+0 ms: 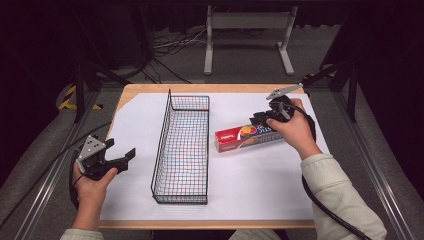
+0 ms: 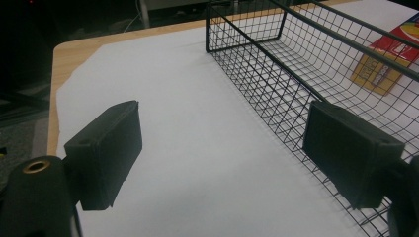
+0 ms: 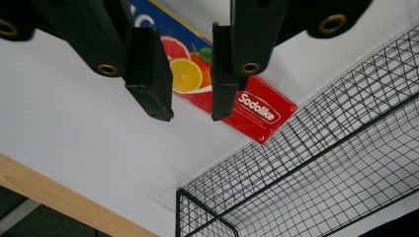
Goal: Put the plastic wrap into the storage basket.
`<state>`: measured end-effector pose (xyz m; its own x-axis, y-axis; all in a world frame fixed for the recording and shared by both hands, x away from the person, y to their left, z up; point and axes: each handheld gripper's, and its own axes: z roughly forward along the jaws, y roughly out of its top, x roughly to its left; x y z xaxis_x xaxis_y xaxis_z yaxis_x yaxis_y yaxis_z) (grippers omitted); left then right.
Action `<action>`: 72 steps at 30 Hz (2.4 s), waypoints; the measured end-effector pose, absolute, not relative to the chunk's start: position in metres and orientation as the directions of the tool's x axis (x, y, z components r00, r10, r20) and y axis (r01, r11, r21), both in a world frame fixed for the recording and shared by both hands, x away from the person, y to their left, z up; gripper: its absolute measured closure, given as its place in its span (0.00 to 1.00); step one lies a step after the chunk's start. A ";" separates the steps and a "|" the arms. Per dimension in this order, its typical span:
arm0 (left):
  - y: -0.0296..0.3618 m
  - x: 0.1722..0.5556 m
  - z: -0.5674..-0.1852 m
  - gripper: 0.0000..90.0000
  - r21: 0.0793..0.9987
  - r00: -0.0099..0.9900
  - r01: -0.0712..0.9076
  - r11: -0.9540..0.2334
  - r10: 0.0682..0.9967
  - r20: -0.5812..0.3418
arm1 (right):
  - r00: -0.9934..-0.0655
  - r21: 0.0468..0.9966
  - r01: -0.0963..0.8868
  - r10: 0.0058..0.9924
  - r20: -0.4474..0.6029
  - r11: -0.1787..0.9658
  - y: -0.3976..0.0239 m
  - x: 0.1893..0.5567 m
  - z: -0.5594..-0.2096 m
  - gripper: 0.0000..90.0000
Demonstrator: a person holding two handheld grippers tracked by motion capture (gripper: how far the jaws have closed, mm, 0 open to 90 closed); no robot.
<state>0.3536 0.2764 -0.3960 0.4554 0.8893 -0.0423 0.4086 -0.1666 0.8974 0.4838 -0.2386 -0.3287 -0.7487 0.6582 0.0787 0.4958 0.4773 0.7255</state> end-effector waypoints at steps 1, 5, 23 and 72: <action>0.277 0.353 -0.396 0.18 0.897 0.454 0.410 -0.168 0.890 -0.041 | -0.753 0.719 0.497 0.654 0.079 0.486 -0.233 0.486 -0.330 0.84; 0.280 0.350 -0.396 0.18 0.897 0.445 0.412 -0.159 0.894 -0.046 | -0.770 0.696 0.496 0.633 0.077 0.519 -0.210 0.494 -0.335 0.93; 0.279 0.352 -0.396 0.17 0.896 0.456 0.414 -0.162 0.889 -0.050 | -0.750 0.631 0.542 0.658 0.066 0.555 -0.163 0.524 -0.364 1.00; 0.265 0.369 -0.395 0.17 0.900 0.498 0.408 -0.152 0.863 -0.080 | -0.811 0.174 0.583 0.556 0.180 0.794 -0.166 0.468 -0.390 1.00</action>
<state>0.3689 0.2651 -0.3946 0.4982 0.8634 -0.0796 0.4075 -0.1521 0.9004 0.4680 -0.1661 -0.3897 -0.8114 0.5560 0.1802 0.5826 0.7940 0.1736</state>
